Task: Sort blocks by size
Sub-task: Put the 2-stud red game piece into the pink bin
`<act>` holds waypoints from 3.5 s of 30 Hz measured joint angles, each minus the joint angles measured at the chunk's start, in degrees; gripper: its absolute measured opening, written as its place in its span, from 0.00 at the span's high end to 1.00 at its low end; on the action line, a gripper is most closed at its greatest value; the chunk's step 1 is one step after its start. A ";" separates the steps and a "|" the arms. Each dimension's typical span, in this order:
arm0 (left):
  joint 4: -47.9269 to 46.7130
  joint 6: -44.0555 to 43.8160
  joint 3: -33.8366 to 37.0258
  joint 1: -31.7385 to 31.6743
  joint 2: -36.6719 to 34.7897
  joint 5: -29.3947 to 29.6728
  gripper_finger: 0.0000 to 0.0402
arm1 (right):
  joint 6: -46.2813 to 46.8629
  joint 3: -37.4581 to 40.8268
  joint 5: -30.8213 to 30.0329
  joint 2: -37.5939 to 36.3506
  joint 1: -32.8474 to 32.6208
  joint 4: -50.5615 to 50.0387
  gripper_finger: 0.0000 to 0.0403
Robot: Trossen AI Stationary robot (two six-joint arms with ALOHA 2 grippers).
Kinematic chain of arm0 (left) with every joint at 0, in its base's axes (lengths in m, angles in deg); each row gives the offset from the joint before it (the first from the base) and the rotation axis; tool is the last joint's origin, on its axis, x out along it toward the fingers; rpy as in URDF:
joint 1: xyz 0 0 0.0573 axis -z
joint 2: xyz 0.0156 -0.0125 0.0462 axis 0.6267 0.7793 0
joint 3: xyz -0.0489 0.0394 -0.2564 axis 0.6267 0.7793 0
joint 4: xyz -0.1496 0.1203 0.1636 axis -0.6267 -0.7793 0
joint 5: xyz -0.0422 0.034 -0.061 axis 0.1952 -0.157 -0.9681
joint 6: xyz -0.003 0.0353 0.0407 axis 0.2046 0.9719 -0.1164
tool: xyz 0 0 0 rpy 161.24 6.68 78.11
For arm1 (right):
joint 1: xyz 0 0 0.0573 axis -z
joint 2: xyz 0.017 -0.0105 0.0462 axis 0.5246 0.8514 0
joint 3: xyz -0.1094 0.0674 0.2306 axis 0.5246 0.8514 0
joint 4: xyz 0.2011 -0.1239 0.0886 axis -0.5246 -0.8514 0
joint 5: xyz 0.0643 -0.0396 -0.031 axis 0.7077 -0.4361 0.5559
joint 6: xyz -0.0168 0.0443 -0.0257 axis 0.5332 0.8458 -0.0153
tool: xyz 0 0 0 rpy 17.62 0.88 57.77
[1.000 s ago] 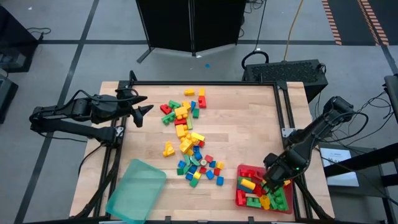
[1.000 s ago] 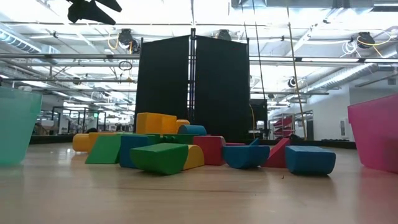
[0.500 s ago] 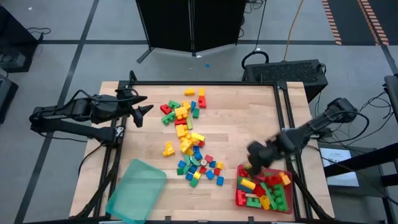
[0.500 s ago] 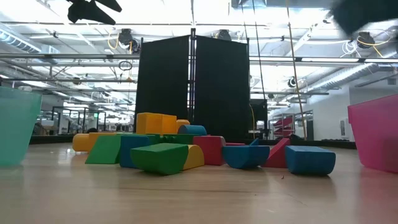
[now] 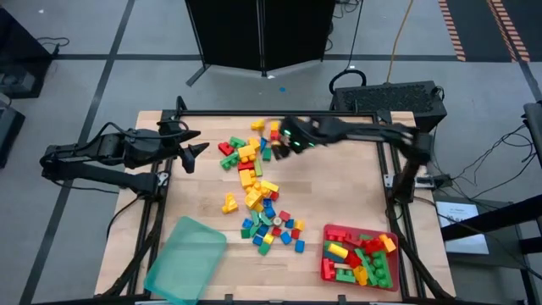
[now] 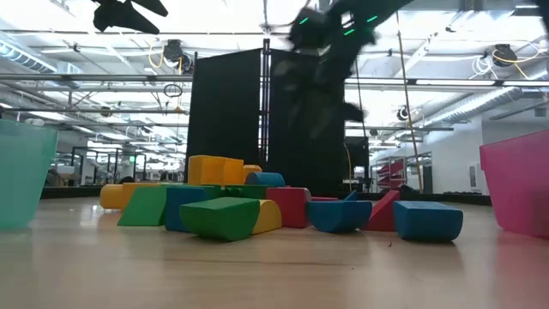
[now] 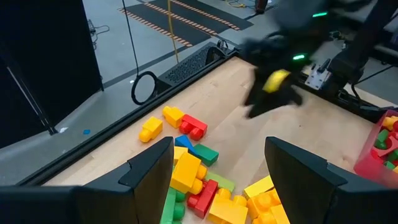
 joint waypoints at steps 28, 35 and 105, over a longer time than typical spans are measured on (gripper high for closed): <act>-1.27 0.29 0.01 0.00 -0.01 0.00 0.36 | -3.94 -32.37 2.54 31.44 9.06 -17.79 0.48; -1.48 1.29 0.00 -0.08 -0.02 0.32 0.36 | -3.02 -32.35 4.09 33.56 8.81 -19.84 0.64; -2.27 -0.11 0.01 -0.04 0.00 -1.86 0.36 | 28.11 30.89 20.38 -21.30 -53.44 -25.27 0.67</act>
